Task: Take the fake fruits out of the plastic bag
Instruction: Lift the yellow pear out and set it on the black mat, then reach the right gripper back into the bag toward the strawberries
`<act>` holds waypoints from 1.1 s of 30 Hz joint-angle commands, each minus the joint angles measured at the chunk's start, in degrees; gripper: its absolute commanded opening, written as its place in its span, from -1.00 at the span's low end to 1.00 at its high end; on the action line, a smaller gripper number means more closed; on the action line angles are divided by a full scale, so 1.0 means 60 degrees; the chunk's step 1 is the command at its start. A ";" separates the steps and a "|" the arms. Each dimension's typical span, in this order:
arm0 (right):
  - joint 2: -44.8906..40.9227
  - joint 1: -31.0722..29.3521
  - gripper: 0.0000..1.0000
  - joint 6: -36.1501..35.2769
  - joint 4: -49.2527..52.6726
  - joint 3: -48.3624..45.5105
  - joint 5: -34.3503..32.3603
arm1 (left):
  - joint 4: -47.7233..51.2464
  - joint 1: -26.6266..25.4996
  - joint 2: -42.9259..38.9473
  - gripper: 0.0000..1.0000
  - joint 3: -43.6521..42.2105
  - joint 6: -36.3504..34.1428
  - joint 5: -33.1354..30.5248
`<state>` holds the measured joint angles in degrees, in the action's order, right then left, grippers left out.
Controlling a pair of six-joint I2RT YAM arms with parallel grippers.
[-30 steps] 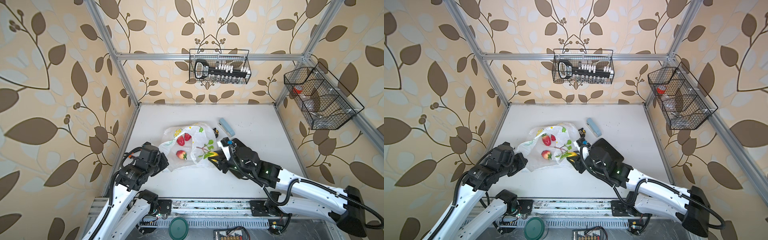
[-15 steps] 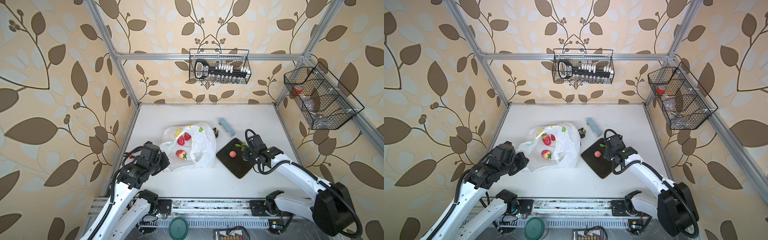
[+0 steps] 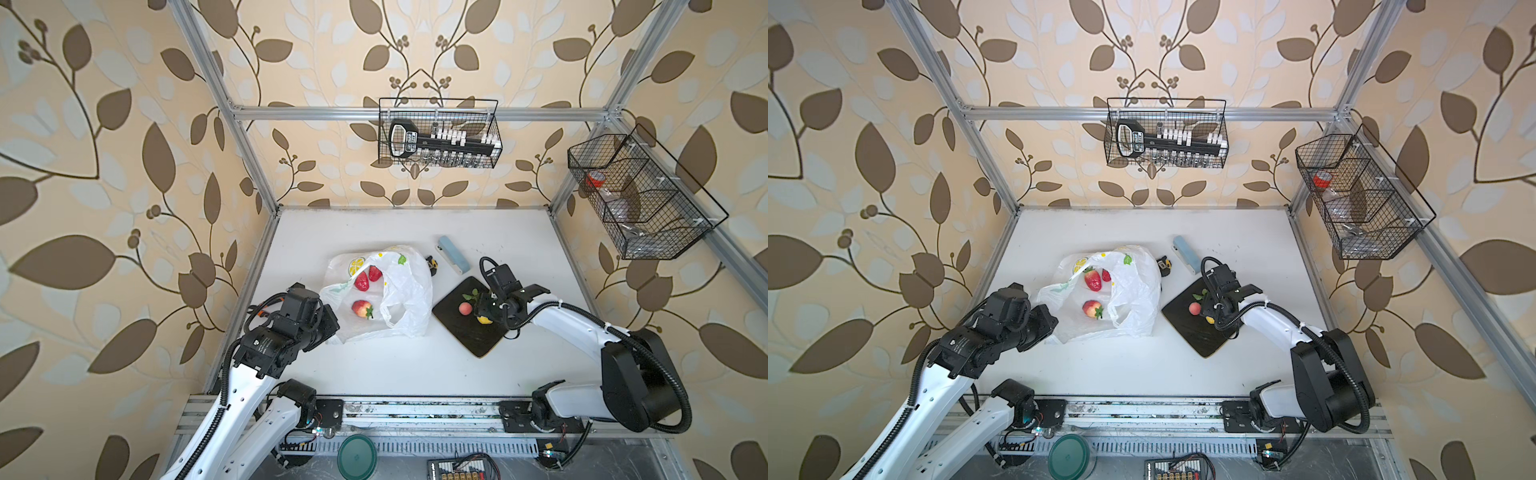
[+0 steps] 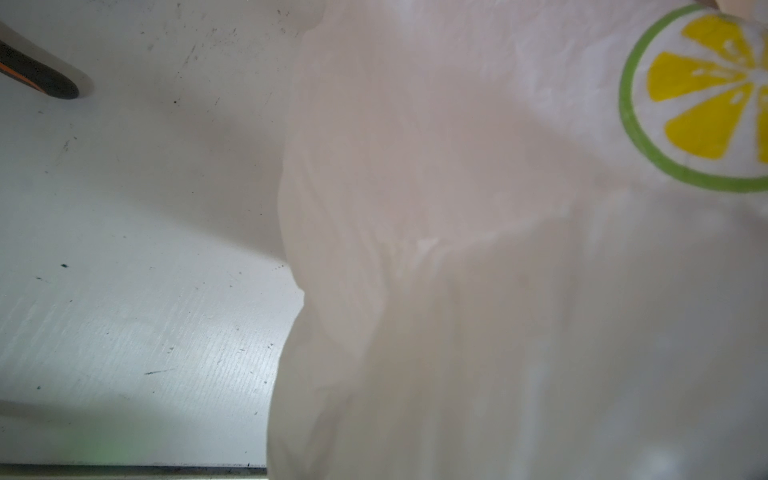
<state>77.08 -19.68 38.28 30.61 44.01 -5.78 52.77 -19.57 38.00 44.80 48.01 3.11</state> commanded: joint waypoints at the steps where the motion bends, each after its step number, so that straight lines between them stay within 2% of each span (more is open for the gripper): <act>1: -0.0721 0.0031 0.46 -0.0123 0.0682 0.0558 0.0041 | 0.0096 -0.0094 -0.0049 -1.00 0.0034 -0.0102 0.0154; 3: -0.1082 -0.0238 0.46 -0.0285 0.0873 0.0798 0.0087 | 0.0098 -0.0101 -0.0049 -1.00 0.0034 -0.0069 0.0164; 5: -0.1501 -0.1091 0.41 -0.0641 0.0639 0.1012 -0.0094 | 0.0041 -0.0092 -0.0071 -1.00 -0.0002 -0.0049 0.0195; 9: -0.1933 -0.3643 0.30 -0.2108 -0.1663 0.1000 0.0073 | -0.0049 -0.0102 -0.0051 -1.00 -0.0083 -0.0044 0.0277; 11: -0.1635 -0.4741 0.25 -0.3179 -0.2876 0.1029 0.0037 | -0.0047 -0.0093 -0.0049 -1.00 -0.0112 -0.0022 0.0305; 13: -0.0805 -0.5361 0.19 -0.4091 -0.3679 0.1418 0.0552 | -0.0077 -0.0092 -0.0071 -1.00 -0.0113 0.0047 0.0340; 18: 0.1553 -0.6239 0.15 -0.5465 -0.4335 0.3004 0.1227 | 0.0072 -0.0092 -0.0121 -1.00 -0.0006 0.0077 0.0276; 20: 0.2442 -0.6339 0.16 -0.5563 -0.4771 0.3395 0.1437 | 0.0114 -0.0092 -0.0187 -1.00 -0.0028 0.0099 0.0258; 25: 0.4407 -0.6359 0.24 -0.5426 -0.5646 0.4236 0.0998 | 0.0212 -0.0092 -0.0310 -1.00 0.0005 0.0099 0.0197; 33: 0.6500 -0.6241 0.31 -0.4641 -0.6333 0.5284 0.0062 | 0.0323 -0.0092 -0.0386 -1.00 0.0005 0.0095 0.0148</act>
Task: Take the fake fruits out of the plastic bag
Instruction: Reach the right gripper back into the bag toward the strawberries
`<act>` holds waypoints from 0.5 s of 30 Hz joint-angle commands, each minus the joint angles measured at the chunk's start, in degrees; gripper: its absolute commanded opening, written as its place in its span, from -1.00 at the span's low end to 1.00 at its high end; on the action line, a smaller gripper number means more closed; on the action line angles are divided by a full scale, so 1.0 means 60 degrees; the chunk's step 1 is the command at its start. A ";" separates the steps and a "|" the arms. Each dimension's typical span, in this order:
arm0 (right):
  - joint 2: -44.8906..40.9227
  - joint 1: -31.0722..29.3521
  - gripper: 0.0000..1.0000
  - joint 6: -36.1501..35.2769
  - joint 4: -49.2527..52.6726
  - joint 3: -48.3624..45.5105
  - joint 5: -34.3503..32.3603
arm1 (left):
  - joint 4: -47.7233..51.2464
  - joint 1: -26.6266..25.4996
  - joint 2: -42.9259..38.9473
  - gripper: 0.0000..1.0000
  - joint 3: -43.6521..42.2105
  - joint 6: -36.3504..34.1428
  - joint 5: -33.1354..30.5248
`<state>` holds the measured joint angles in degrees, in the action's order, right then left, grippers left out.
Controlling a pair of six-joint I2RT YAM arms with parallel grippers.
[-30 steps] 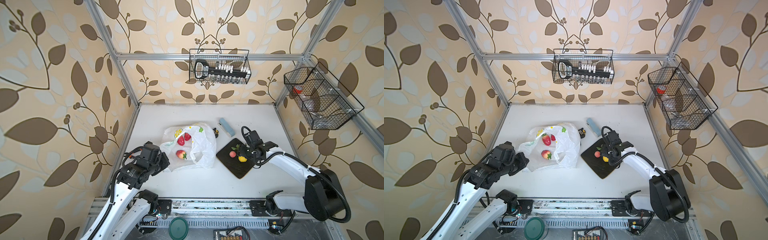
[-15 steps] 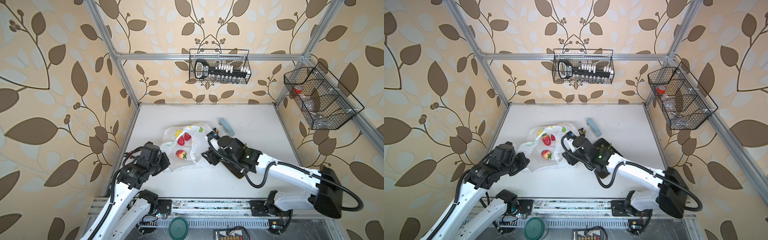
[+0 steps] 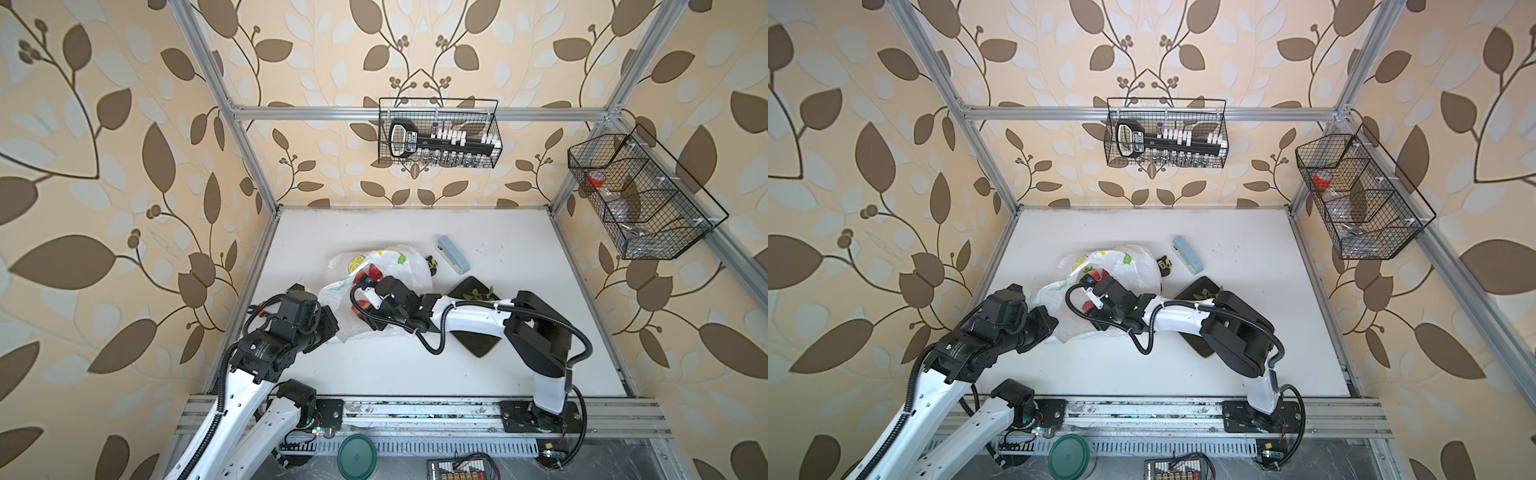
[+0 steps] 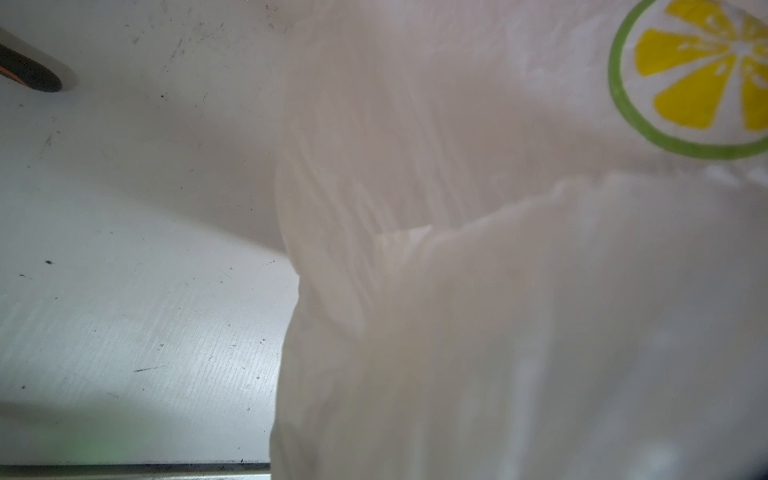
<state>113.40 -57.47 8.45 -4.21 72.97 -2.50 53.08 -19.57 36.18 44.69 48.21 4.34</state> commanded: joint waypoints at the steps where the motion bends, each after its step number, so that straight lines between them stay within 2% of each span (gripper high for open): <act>1: 0.0669 0.0075 0.32 0.0438 -0.0555 0.0592 -0.0546 | 0.0280 -0.0093 -0.0083 -1.00 0.0017 0.0066 -0.0050; 5: 0.1240 0.0129 0.34 0.0556 -0.0616 0.0855 -0.0672 | 0.0320 -0.0093 -0.0055 -1.00 0.0052 0.0066 -0.0022; 11: 0.1823 0.0218 0.33 0.0561 -0.0661 0.1225 -0.0226 | 0.0393 -0.0092 -0.0113 -1.00 0.0023 0.0066 0.0021; 15: 0.1944 0.0220 0.19 0.0570 -0.0697 0.1277 0.0051 | 0.0451 -0.0092 -0.0069 -1.00 0.0038 0.0066 0.0045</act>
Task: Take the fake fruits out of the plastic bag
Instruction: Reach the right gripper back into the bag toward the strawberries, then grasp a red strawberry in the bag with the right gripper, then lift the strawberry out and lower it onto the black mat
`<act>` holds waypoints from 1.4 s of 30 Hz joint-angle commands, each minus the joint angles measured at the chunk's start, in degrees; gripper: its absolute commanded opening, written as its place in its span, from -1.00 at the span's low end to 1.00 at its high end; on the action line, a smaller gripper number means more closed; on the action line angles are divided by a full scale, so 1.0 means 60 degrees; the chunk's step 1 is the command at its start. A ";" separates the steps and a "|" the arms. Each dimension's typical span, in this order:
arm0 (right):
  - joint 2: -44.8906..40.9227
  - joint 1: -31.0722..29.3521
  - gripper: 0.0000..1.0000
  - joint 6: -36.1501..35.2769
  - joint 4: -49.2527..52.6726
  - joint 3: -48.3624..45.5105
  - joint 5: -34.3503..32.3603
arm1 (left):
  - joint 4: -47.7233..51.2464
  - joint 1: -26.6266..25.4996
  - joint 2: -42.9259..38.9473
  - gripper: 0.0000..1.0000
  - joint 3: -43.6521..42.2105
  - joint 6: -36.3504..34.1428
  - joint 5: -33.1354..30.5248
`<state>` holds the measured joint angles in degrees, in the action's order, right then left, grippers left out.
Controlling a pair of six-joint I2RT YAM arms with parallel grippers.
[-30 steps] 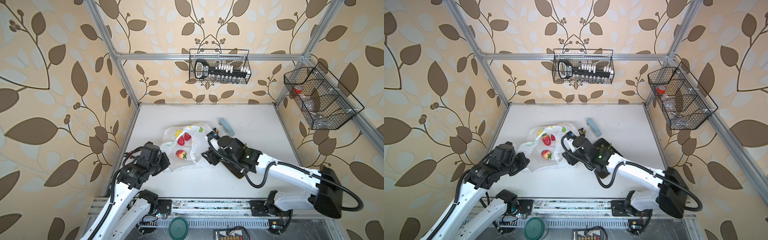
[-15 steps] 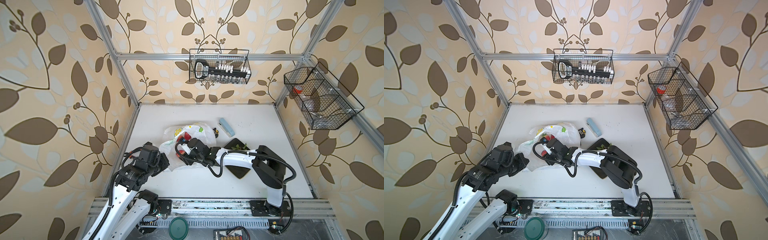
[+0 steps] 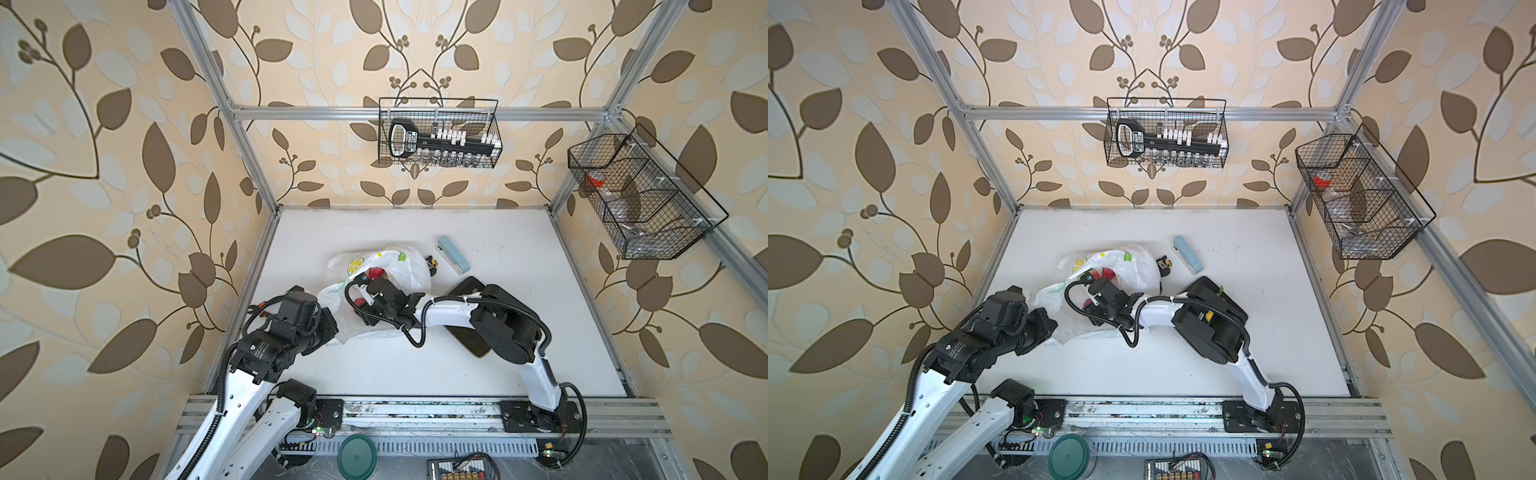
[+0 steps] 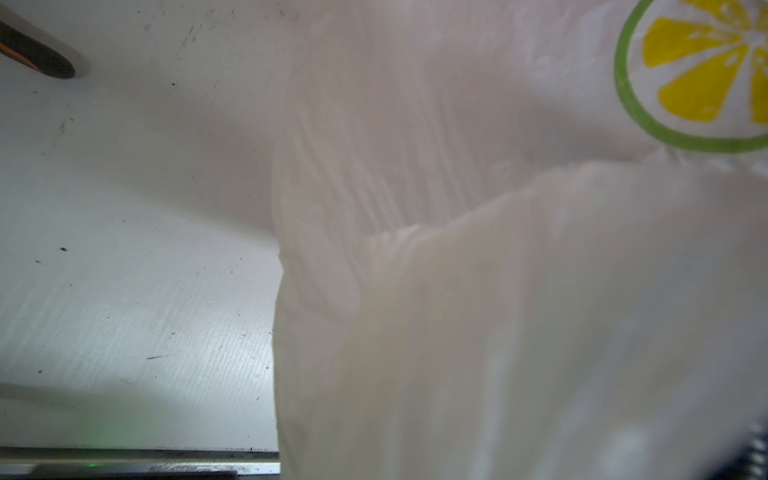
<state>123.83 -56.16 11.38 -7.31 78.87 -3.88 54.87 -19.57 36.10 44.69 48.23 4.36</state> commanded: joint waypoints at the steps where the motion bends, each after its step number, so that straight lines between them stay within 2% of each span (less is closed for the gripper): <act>1: 0.0212 0.0008 0.12 0.0082 -0.0159 0.0299 0.0341 | 0.0156 -0.0096 -0.0054 -1.00 0.0056 0.0063 0.0042; 6: -0.0242 0.0008 -0.17 0.0031 -0.0259 -0.0001 0.0480 | 0.0200 -0.0092 -0.0040 -1.00 0.0133 0.0063 -0.0119; 8: -0.0600 -0.0036 -0.22 -0.0069 -0.0351 -0.0186 0.0563 | 0.0146 -0.0092 -0.0040 -1.00 0.0140 0.0063 -0.0282; 14: -0.2205 -0.0231 -0.24 -0.0676 -0.0794 -0.1364 0.1163 | -0.0232 -0.0092 -0.0010 -1.00 0.0071 0.0707 -0.0747; 20: -0.4190 -0.0391 -0.25 -0.1236 -0.1079 -0.2881 0.2326 | -0.0357 -0.0092 -0.0010 -1.00 0.0103 0.0797 -0.1096; 24: -0.5756 -0.0410 -0.26 -0.1434 -0.0224 -0.3423 0.2859 | -0.0425 -0.0094 0.0012 -1.00 0.0024 0.0806 -0.1037; 26: -0.6517 -0.0410 -0.27 -0.1344 0.0416 -0.3679 0.2747 | -0.0512 -0.0092 0.0047 -1.00 -0.0041 0.0810 -0.0979; 29: -0.7885 -0.0410 -0.30 -0.0691 0.1495 -0.4281 0.1611 | -0.0561 -0.0100 0.0157 -1.00 -0.0021 0.0738 -0.0959; 31: -0.8744 -0.0394 -0.38 0.0104 0.2562 -0.4632 0.0364 | -0.0612 -0.0092 0.0209 -1.00 -0.0014 0.0679 -0.0983; 35: -0.9635 -0.0129 -0.42 0.2579 0.5266 -0.4927 -0.1685 | -0.0454 -0.0100 0.0300 -1.00 0.0063 0.0603 -0.1108; 39: -1.0078 0.0663 -0.49 0.5266 0.7735 -0.5140 -0.2461 | -0.0356 -0.0092 0.0355 -1.00 0.0169 0.0295 -0.1110; 42: -1.0110 0.1404 -0.53 0.6042 0.8154 -0.5724 -0.2107 | -0.0355 -0.0092 0.0399 -1.00 0.0173 0.0217 -0.1070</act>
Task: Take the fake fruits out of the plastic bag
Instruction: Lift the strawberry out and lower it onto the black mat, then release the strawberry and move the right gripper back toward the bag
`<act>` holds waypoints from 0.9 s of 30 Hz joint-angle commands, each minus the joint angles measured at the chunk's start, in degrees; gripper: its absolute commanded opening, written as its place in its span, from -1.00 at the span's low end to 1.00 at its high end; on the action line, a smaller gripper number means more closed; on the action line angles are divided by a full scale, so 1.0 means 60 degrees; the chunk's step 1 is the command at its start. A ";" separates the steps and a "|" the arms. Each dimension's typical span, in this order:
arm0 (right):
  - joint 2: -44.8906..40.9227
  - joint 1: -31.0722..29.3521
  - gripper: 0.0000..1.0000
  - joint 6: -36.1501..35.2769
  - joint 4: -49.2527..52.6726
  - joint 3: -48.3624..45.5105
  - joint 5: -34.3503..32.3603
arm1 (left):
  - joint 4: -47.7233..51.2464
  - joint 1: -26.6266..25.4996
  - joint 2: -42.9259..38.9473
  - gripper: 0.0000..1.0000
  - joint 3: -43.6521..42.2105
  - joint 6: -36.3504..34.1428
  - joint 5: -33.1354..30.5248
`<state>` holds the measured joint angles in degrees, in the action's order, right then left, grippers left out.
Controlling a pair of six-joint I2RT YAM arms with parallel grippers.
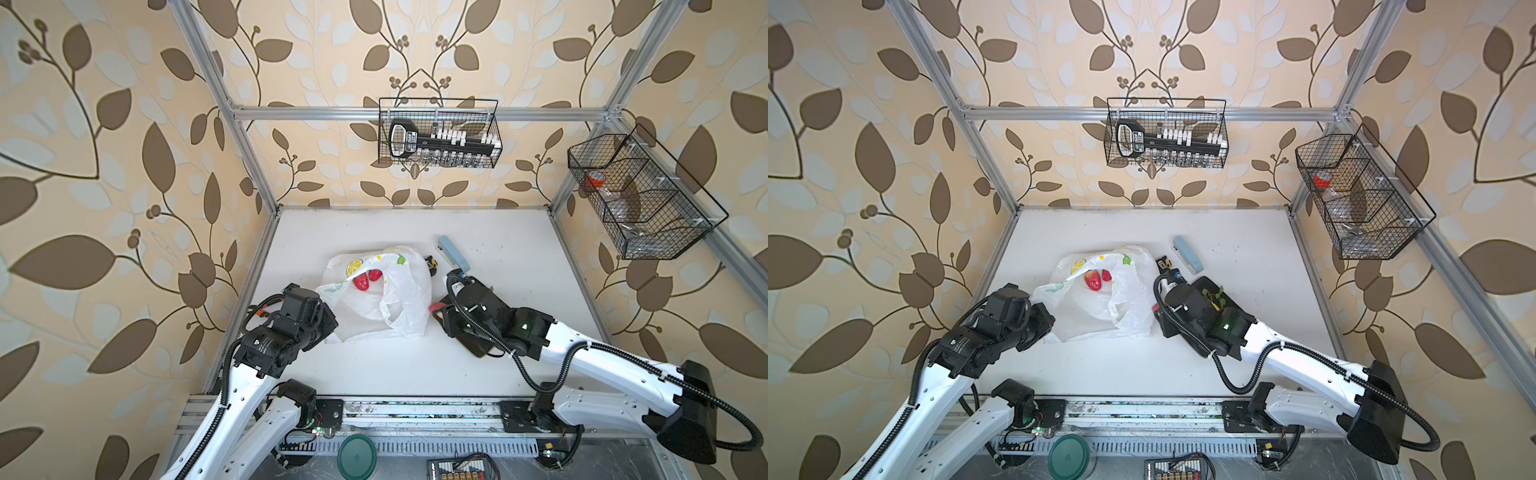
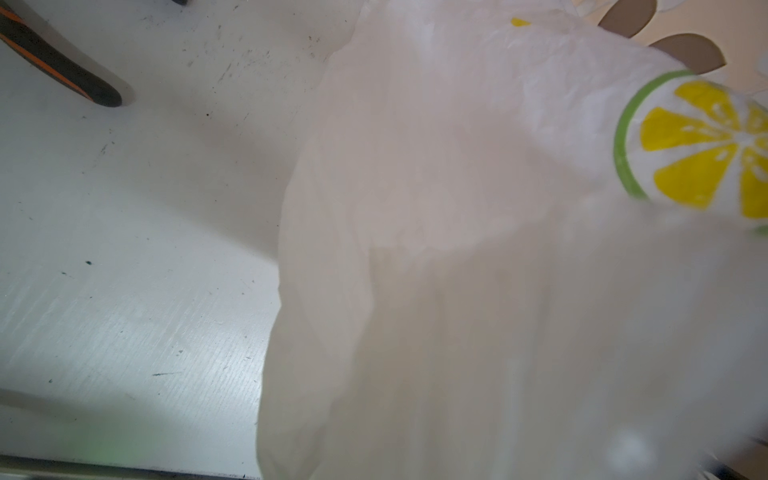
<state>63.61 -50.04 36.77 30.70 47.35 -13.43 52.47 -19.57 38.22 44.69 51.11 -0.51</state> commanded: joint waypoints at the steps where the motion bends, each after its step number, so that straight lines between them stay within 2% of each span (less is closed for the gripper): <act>1: 0.0003 0.0648 -0.53 0.1927 0.1710 -0.0649 -0.0314 | 0.0019 -0.0092 0.0060 -1.00 0.0158 -0.0258 -0.0218; 4: 0.0382 0.1137 -0.51 0.2066 0.1235 -0.0957 -0.0039 | 0.0014 -0.0092 0.0091 -1.00 0.0169 -0.0257 -0.0165; 13: 0.1453 0.1698 -0.33 0.2184 -0.0096 -0.1582 -0.0341 | 0.0088 -0.0092 0.0006 -1.00 0.0140 -0.0286 -0.0212; 15: 0.1567 0.2000 -0.24 0.2108 -0.0360 -0.1708 -0.0210 | 0.0096 -0.0097 -0.0011 -1.00 0.0140 -0.0286 -0.0183; 17: 0.1574 0.2123 -0.05 0.2059 -0.0447 -0.1798 0.0012 | 0.0223 -0.0096 -0.0012 -1.00 0.0168 -0.0286 -0.0181; 19: 0.1370 0.2148 0.22 0.2029 -0.0369 -0.1854 0.0132 | 0.0294 -0.0092 -0.0069 -1.00 0.0120 -0.0286 -0.0121; 21: 0.1016 0.2158 0.34 0.2005 -0.0134 -0.1813 0.0225 | 0.0281 -0.0093 -0.0121 -1.00 0.0043 -0.0272 0.0019; 24: 0.0388 0.2151 0.42 0.1825 0.0528 -0.1525 0.0359 | 0.0180 -0.0096 -0.0144 -1.00 -0.0030 -0.0242 0.0170; 27: -0.0257 0.2136 0.40 0.1265 0.0842 -0.1000 0.0844 | 0.0126 -0.0092 -0.0115 -1.00 -0.0021 -0.0279 0.0237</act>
<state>64.84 -37.26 47.18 32.56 37.95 -11.18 52.88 -19.57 37.69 44.69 49.98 0.14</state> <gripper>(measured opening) 0.709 0.048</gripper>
